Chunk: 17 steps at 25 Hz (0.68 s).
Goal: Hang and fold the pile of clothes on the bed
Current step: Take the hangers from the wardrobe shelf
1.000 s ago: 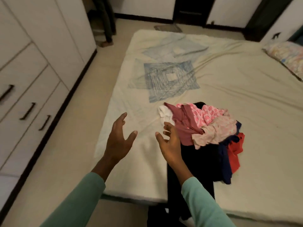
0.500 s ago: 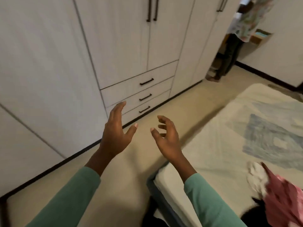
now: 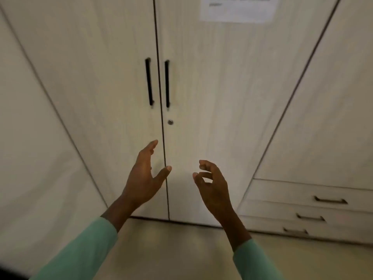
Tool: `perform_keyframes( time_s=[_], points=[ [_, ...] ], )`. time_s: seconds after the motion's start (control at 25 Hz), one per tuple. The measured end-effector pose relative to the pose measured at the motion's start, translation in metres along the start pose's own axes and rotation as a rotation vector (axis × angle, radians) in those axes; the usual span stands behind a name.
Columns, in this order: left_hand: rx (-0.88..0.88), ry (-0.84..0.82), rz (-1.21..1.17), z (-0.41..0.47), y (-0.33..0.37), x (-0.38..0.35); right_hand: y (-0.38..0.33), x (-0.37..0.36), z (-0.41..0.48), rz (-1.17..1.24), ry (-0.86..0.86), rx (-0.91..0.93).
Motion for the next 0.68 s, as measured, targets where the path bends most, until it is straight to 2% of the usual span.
perform_keyframes(
  time_s=[0.16,0.24,0.48,0.68],
  points=[
    [-0.023,0.045,0.096,0.069,-0.013,0.029,-0.048,-0.045,0.101,0.002,-0.13,0.065],
    [-0.068,0.039,0.19,0.104,-0.012,0.039,-0.076,-0.059,0.144,0.025,-0.119,0.094],
    [-0.297,0.066,0.374,0.219,0.003,0.057,-0.149,-0.089,0.246,0.055,0.065,0.134],
    [-0.52,0.032,0.244,0.276,-0.014,0.058,-0.168,-0.107,0.278,0.002,0.379,0.161]
  ],
)
Point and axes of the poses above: each hand's wrist, its own z-axis towards the middle knuckle, its own x-axis out of the back of the hand, y = z × x, the point moved 4 cm from there along z, towards the middle knuckle, and after that the axes turned 10 degrees about -z, right-handed, at the moved point
